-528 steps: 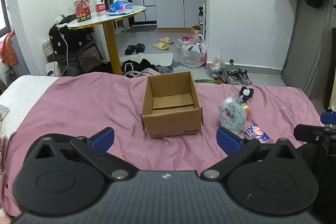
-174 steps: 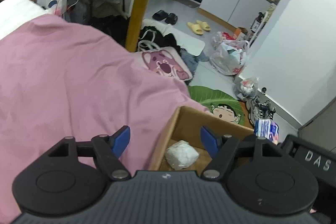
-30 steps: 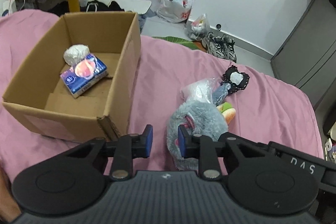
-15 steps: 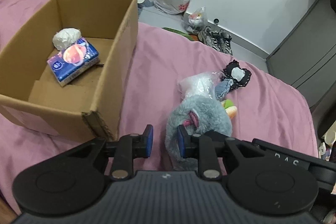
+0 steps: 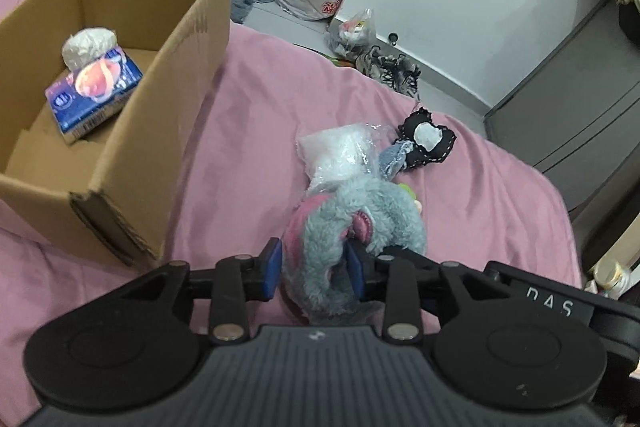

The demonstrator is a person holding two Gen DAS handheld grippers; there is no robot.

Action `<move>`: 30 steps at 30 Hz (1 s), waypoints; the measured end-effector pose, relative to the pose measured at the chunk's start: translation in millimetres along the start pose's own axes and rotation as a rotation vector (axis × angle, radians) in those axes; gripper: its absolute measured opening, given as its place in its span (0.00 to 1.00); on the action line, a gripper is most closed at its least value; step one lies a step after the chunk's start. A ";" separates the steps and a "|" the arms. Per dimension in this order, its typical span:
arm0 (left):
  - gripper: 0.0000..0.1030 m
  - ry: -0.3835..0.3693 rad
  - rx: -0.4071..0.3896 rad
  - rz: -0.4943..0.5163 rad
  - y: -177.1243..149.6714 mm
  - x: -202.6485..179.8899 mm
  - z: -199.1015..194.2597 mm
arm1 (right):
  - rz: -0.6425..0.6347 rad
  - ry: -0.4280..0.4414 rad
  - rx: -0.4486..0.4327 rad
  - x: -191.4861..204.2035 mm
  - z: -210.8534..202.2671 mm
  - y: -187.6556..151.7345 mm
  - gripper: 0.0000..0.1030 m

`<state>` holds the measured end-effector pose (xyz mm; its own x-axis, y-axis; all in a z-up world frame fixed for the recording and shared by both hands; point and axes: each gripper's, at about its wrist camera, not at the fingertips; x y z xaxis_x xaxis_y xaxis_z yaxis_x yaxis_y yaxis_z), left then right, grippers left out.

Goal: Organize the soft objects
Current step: 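Lift the grey plush with the left tool toward the box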

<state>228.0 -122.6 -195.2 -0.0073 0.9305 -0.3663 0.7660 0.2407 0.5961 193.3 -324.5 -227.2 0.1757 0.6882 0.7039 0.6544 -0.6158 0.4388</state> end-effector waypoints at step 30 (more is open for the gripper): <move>0.20 -0.116 -0.132 -0.020 23.3 2.8 -90.0 | -0.143 0.041 -0.159 75.2 -63.2 -10.3 0.17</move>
<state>188.0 -89.5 -118.1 0.0589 0.8888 -0.4544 0.6751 0.2999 0.6740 153.3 -290.6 -143.4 0.0573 0.7590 0.6486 0.5455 -0.5679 0.6164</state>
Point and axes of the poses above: each gripper's, at about its wrist camera, not at the fingertips, and z roughly the way its jaws point, x to its left, y to its top, and after that the axes turned 10 degrees about -x, right-handed
